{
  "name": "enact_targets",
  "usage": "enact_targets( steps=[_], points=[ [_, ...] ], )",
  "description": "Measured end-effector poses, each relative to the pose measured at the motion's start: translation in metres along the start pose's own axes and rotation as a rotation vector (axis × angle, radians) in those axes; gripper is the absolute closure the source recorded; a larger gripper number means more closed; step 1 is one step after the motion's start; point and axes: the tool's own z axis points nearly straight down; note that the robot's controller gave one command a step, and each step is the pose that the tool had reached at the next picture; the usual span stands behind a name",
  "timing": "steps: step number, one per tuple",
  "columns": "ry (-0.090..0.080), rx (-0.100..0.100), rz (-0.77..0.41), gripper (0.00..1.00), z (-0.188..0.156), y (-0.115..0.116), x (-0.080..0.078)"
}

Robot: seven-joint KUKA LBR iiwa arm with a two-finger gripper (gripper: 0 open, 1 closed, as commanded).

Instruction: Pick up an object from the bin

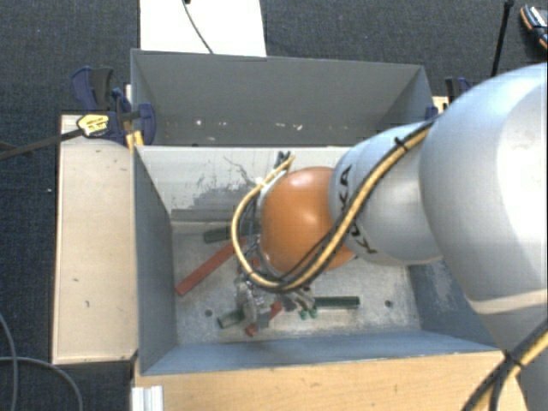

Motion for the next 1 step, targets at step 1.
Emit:
enact_targets(
  steps=[1],
  points=[
    [0.001, 0.0, 0.0, 1.0, -0.003, 0.0, 0.0008]
  ],
)
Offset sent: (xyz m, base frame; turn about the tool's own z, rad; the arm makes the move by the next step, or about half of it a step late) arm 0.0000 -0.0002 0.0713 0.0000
